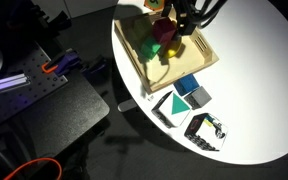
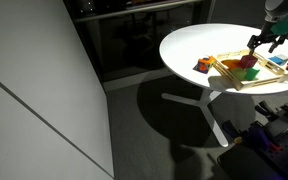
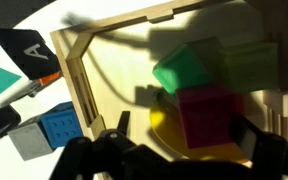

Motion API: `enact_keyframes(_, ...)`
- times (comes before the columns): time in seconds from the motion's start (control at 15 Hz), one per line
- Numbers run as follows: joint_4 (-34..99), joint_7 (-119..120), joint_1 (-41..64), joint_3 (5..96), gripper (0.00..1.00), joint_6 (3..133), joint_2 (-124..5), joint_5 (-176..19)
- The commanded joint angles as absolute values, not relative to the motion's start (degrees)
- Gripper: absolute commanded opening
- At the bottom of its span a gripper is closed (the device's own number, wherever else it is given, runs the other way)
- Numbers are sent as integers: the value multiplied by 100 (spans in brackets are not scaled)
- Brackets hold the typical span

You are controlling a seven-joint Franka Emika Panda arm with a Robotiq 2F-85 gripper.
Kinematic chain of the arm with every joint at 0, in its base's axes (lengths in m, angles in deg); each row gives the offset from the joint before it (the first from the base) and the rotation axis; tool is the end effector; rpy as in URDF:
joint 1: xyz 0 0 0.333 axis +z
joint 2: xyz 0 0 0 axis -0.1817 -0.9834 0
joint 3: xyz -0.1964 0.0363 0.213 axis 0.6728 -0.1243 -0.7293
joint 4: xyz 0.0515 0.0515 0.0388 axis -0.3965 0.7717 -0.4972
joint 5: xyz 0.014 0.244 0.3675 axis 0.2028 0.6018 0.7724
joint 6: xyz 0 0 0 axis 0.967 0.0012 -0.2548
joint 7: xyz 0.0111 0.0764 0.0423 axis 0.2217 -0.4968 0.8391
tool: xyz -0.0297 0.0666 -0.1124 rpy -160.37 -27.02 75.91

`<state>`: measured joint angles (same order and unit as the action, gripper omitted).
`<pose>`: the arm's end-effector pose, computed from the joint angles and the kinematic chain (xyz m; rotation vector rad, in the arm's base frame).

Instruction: Pick up the pink block and put it on top of both the green and orange blocks, pick up the block with the number six on it and put it on the pink block

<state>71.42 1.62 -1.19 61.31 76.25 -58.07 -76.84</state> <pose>0.4865 -0.2498 0.1458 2.9746 -0.7539 -0.0962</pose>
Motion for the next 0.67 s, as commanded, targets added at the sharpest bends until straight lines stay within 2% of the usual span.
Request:
enact_keyframes(0.0,6868,387,-41,5912,100,7447,-5819,-7733)
enact_keyframes(0.6,6212,1284,228,5342,100,7595,-6310,-7894)
